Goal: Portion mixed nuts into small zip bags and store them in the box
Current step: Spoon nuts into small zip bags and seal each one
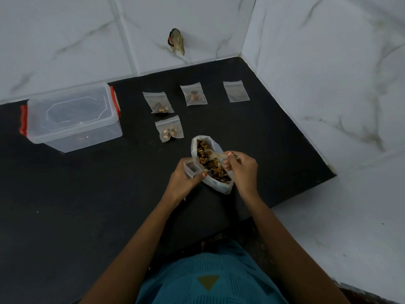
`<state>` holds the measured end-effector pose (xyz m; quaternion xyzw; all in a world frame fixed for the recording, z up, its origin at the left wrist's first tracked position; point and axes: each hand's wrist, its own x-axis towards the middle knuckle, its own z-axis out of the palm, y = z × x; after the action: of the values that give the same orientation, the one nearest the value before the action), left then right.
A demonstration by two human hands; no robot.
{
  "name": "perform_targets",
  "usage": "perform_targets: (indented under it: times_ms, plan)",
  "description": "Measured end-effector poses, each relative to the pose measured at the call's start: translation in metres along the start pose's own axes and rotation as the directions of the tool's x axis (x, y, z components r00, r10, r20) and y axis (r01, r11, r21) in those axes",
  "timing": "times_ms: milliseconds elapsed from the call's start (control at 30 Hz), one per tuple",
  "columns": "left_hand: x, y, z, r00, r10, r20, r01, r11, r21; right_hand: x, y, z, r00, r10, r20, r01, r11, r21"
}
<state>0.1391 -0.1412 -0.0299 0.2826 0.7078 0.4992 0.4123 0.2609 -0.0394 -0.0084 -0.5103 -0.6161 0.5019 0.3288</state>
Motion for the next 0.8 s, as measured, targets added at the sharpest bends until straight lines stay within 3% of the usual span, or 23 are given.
perform_targets:
  times_ms: [267,533,800]
  plan:
    - [0.000,-0.002,-0.002,1.000,0.007,0.022,-0.007,1.000,0.019,0.002,0.003,0.008,0.967,0.254,-0.015,-0.239,0.927,0.290]
    - [0.000,-0.003,-0.002,1.000,0.018,0.016,-0.019,1.000,0.022,0.004,0.001,-0.006,0.974,0.228,-0.012,-0.213,0.926,0.313]
    - [0.001,-0.005,-0.003,0.999,0.008,0.034,-0.009,0.999,0.031,0.002,-0.003,0.009,0.988,0.154,-0.009,-0.150,0.973,0.177]
